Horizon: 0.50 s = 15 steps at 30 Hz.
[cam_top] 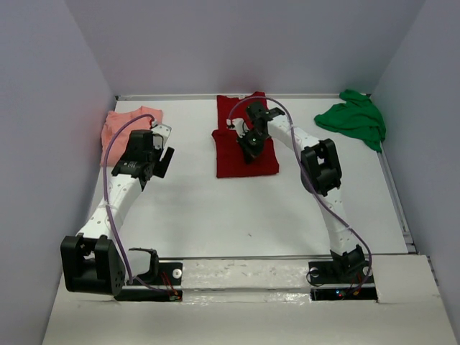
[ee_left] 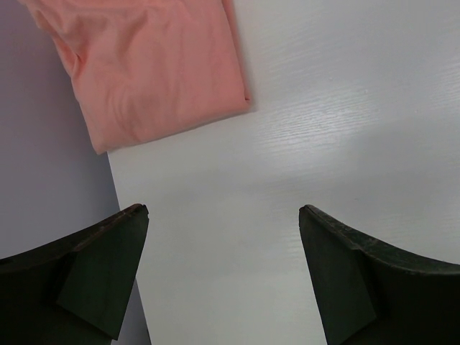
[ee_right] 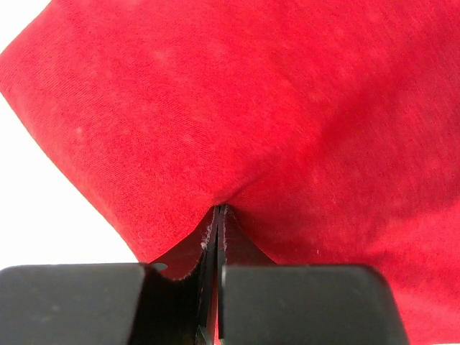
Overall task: Fold and stack the t-shirts
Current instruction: Fold the tshirt
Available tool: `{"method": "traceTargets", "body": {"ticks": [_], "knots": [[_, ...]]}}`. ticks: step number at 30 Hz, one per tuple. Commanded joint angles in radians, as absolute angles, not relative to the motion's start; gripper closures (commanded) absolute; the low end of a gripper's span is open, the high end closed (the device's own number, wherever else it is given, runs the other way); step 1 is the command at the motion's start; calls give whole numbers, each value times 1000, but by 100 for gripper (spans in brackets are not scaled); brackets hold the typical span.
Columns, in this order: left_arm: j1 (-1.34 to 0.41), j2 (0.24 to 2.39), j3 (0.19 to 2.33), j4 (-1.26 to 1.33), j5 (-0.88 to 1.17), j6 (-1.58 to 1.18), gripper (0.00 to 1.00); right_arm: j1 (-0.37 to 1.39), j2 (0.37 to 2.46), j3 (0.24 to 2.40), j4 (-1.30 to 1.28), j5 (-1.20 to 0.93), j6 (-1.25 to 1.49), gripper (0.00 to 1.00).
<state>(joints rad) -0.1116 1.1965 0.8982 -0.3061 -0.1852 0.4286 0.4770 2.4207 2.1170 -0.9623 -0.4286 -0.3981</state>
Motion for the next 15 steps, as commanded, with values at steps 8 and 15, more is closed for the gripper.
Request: {"method": "traceTargets", "body": {"ticks": [8, 15], "knots": [[-112, 1152, 885, -319, -213, 439, 1, 540, 2537, 2355, -1046, -431, -391, 100], [-117, 1175, 908, -316, -184, 449, 1, 540, 2361, 2134, -1011, -378, -422, 100]]}}
